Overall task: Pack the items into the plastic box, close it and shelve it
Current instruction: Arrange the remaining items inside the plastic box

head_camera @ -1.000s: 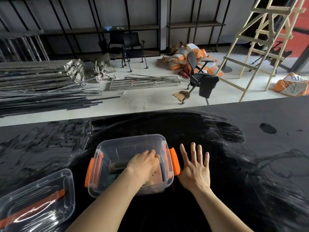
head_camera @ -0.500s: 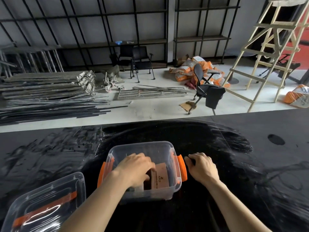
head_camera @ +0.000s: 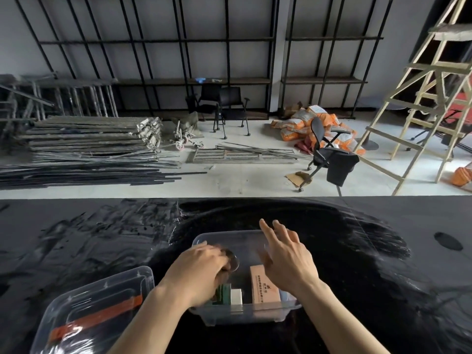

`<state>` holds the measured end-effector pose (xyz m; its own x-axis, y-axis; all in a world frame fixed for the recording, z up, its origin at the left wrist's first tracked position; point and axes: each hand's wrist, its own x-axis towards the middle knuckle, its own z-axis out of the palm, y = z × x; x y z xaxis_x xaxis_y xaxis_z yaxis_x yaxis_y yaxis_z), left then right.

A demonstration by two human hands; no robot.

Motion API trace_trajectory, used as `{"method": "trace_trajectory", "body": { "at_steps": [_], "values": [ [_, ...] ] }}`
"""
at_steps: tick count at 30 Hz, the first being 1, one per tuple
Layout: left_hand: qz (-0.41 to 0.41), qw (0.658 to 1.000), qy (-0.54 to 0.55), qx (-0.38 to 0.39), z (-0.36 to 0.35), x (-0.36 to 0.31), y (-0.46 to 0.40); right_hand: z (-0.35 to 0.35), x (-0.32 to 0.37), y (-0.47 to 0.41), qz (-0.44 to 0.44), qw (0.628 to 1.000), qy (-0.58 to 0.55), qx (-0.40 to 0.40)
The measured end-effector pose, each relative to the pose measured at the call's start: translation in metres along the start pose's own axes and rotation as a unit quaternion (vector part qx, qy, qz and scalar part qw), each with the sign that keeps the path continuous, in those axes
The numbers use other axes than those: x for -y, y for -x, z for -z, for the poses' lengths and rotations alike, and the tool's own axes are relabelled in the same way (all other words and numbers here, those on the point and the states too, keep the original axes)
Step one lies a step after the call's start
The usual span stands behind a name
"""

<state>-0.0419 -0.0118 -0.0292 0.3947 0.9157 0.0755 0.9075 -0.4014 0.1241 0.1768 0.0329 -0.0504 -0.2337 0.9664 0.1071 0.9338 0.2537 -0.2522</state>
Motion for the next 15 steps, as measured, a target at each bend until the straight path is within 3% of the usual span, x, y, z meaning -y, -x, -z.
{"method": "trace_trajectory", "body": {
  "at_steps": [10, 13, 15],
  "values": [
    [-0.008, 0.997, -0.080, -0.017, -0.005, -0.016, -0.002, 0.000, -0.023, 0.008, -0.024, 0.999, 0.030, -0.006],
    [0.002, 0.998, -0.024, -0.065, -0.008, -0.015, 0.001, 0.003, -0.021, 0.010, -0.020, 0.999, 0.031, -0.006],
    [0.038, 0.987, 0.053, -0.145, -0.012, -0.012, 0.004, 0.008, -0.018, 0.012, -0.022, 0.999, 0.027, -0.013]
  ]
}}
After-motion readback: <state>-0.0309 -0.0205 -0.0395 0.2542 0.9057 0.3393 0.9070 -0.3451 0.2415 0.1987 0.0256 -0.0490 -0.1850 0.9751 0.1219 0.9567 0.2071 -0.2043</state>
